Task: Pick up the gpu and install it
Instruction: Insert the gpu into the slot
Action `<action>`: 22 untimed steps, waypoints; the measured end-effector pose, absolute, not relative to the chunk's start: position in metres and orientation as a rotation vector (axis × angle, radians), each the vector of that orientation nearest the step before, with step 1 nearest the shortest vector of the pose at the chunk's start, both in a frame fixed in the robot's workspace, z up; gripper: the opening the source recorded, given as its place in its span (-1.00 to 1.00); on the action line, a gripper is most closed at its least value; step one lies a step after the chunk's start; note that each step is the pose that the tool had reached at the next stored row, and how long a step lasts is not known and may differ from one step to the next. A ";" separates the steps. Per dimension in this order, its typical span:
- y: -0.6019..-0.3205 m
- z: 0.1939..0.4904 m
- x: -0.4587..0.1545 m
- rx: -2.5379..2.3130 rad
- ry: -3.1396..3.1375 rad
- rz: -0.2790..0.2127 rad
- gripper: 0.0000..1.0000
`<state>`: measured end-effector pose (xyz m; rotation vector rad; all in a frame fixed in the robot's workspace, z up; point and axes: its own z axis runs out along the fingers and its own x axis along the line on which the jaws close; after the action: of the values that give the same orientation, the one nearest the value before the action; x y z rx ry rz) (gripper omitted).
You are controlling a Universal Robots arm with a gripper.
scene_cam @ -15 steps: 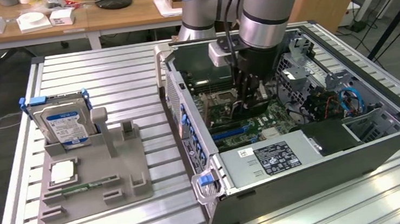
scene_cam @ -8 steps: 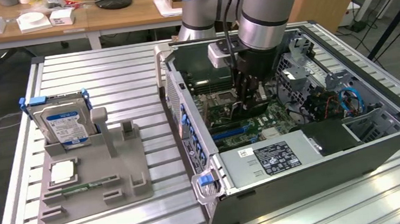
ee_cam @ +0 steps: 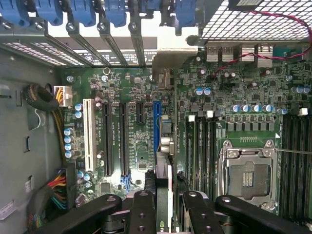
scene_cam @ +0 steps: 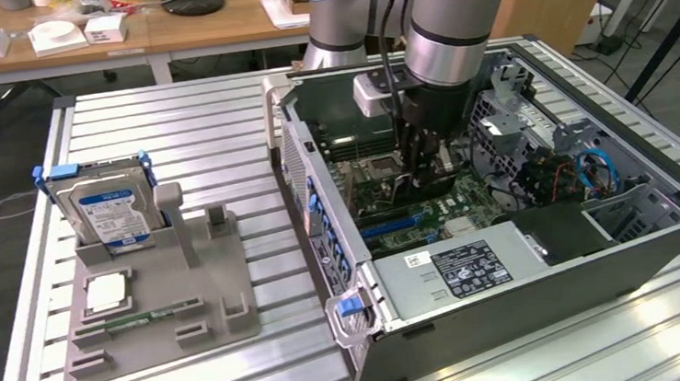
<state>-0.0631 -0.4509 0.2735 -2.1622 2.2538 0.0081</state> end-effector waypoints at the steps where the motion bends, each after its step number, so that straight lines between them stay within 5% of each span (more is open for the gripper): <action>1: -0.451 0.273 -0.063 -2.162 2.254 0.008 -0.47; 22: -0.459 0.263 -0.080 -2.164 2.255 0.005 -0.47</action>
<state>-0.0801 -0.4588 0.2630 -2.1641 2.2551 0.0046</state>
